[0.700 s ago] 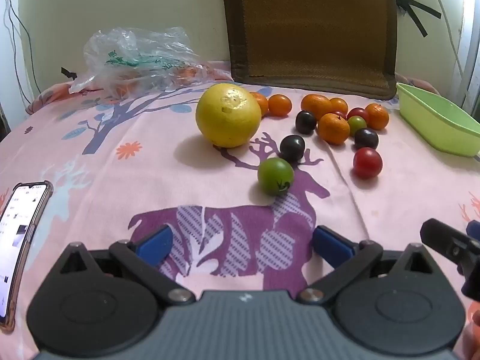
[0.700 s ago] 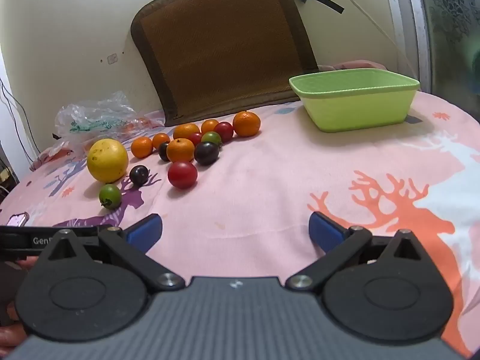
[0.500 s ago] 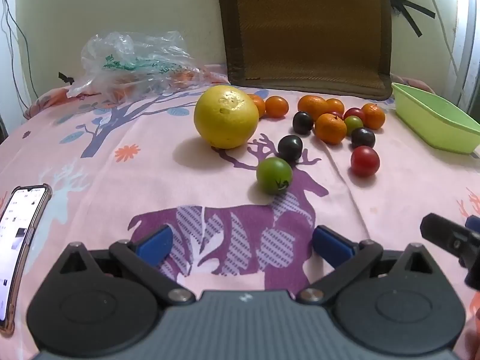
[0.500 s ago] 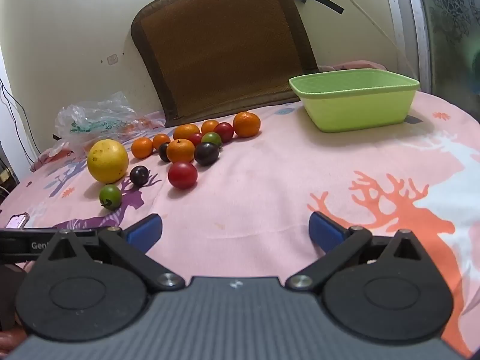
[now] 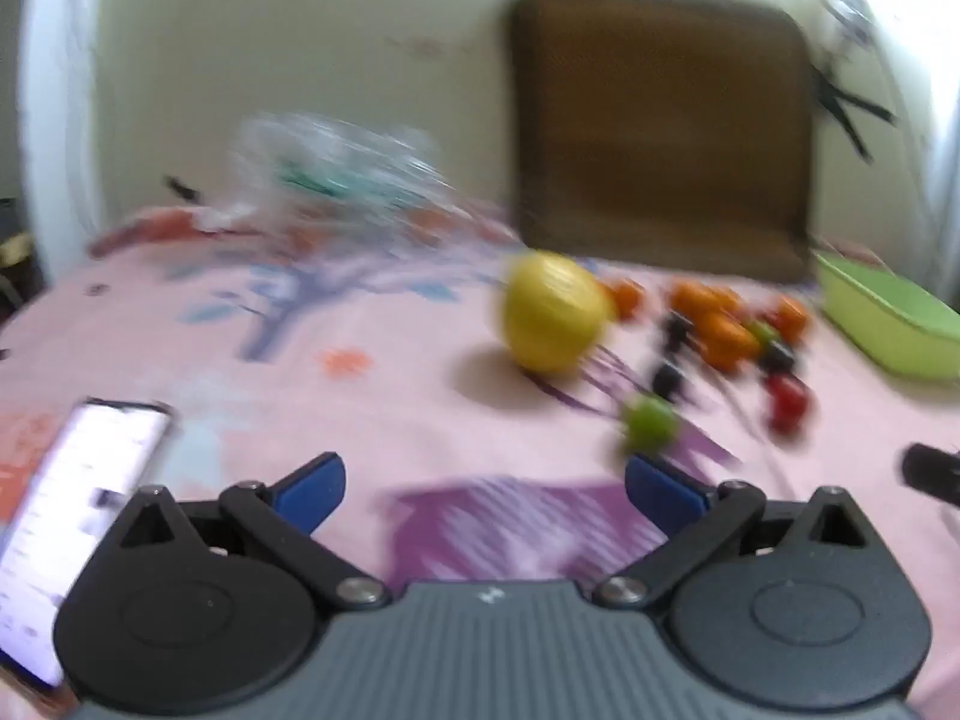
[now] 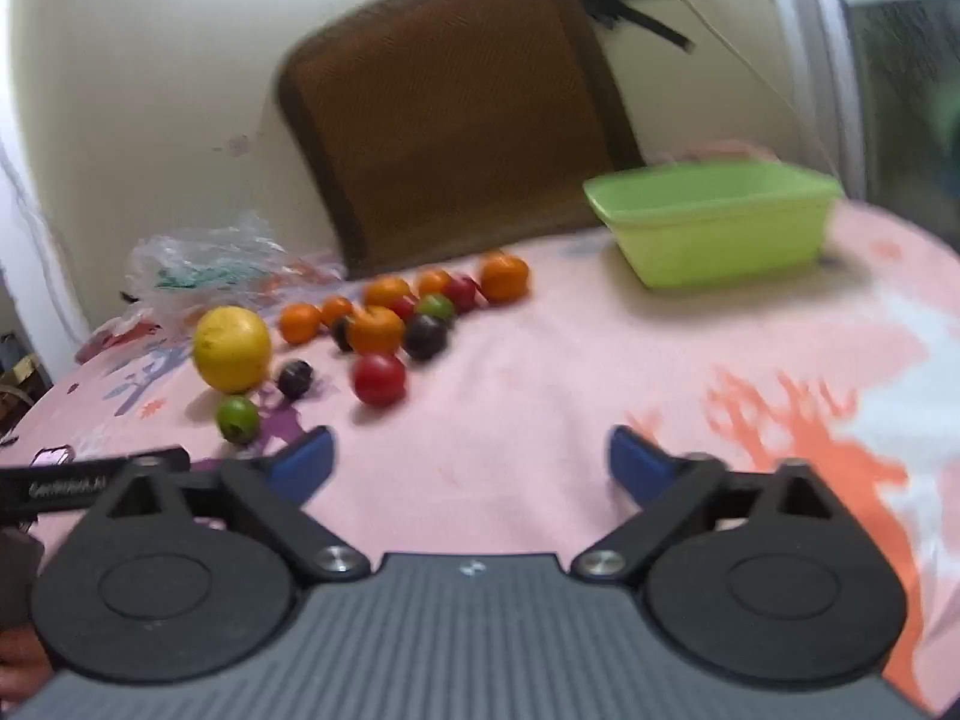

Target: Organize fruits

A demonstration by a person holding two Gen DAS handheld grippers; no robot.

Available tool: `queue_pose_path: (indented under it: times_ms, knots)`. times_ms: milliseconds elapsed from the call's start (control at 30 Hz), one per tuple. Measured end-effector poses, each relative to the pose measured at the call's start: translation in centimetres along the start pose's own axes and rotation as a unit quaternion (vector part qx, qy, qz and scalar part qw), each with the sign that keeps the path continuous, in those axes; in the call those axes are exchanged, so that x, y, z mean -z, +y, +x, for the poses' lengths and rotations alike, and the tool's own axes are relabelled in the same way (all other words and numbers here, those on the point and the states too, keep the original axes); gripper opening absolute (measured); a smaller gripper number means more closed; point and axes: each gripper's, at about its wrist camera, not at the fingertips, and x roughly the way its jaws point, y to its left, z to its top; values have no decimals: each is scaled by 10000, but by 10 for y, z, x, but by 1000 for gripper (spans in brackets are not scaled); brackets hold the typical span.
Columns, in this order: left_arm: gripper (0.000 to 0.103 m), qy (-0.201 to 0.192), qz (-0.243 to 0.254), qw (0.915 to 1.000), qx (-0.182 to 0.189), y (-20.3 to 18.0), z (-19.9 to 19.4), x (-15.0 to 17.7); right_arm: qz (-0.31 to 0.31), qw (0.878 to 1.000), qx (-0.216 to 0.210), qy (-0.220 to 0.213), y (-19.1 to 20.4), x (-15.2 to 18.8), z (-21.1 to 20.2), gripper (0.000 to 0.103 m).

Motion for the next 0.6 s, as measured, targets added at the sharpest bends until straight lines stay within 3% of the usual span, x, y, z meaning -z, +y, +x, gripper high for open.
queue_pose_path:
  times_ms: [100,233,400,533,600]
  knots:
    - [103,-108,-480,9987,-92,24,6,-4,-689,9967,-412,-102,31,-21,8,70]
    - [103,-66,-1069,9939,260,46,9,-5,-1449,9841,-1025,-55,78,-59,41,50]
    - [103,-273,-1393,9879,626,61,1,1,-795,9816,-1505,862,88,-104,129,46]
    - [103,-282,-1606,9822,929,75,-2,-2,64,9717,-1810,1515,87,-114,184,42]
    - [103,-320,-1688,9798,1019,84,-2,-7,-5,9678,-1811,1749,99,-111,190,41]
